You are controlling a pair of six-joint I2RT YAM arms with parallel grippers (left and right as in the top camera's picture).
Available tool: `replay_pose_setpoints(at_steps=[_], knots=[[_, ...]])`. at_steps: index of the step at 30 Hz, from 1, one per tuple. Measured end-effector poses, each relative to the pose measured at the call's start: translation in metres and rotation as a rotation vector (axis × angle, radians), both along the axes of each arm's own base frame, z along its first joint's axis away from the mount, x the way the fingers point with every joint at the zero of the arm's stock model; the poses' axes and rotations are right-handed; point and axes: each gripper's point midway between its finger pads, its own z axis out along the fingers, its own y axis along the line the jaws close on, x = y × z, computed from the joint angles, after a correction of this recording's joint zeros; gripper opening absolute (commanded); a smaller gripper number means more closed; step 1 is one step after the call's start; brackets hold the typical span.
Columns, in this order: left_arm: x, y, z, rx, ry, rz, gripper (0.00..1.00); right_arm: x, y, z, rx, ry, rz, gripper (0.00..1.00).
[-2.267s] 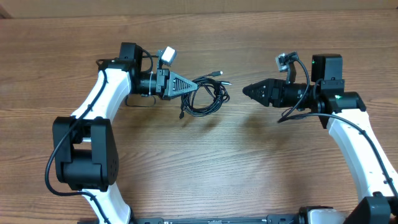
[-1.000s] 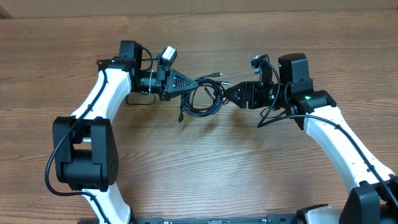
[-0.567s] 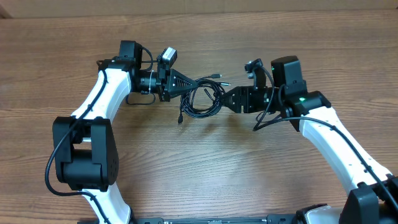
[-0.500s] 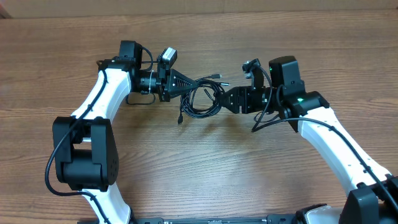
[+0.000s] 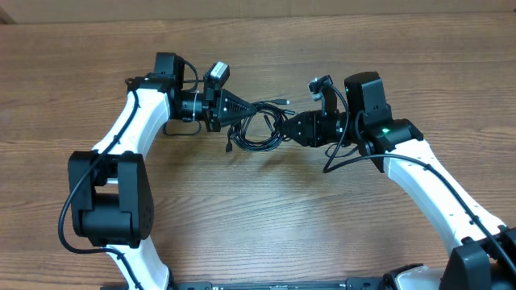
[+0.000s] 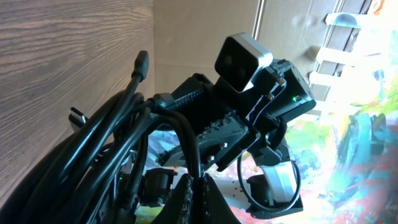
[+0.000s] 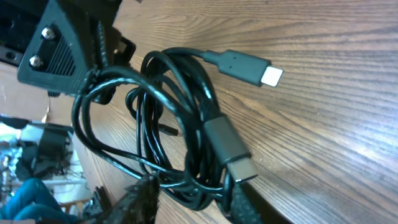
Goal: Untangle cables
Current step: 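Pull the right gripper away from the left to stretch the cables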
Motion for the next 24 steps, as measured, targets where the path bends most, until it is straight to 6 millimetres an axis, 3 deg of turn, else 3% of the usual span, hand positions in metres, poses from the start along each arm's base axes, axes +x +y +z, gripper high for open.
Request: replay_pose_setpoints(at_steps=[2, 5, 8, 9, 11, 20, 22, 24], knots=[[0.000, 0.000, 0.000, 0.000, 0.002, 0.000, 0.04, 0.001, -0.001, -0.001, -0.005, -0.002, -0.004, 0.40], [0.000, 0.000, 0.000, 0.001, 0.007, 0.000, 0.04, 0.004, -0.003, -0.003, -0.024, -0.007, -0.024, 0.59], [0.000, 0.000, 0.000, 0.001, 0.007, 0.000, 0.04, 0.007, -0.006, -0.005, -0.045, -0.016, -0.042, 0.72], [0.000, 0.000, 0.000, 0.000, 0.006, 0.000, 0.04, 0.009, -0.008, -0.007, -0.057, -0.019, -0.051, 0.85], [0.000, 0.000, 0.000, 0.000, 0.003, 0.000, 0.04, 0.011, -0.011, -0.009, -0.073, -0.019, -0.070, 0.93], [0.001, 0.000, 0.000, 0.005, 0.062, 0.002, 0.04, 0.002, -0.013, -0.036, -0.106, 0.099, -0.072, 0.92], [0.001, 0.000, 0.000, 0.005, 0.067, 0.002, 0.04, 0.002, -0.005, -0.039, -0.063, 0.118, -0.038, 0.84], [0.002, 0.000, 0.000, 0.005, 0.063, 0.002, 0.04, 0.002, 0.006, -0.034, 0.006, 0.110, 0.014, 0.66]])
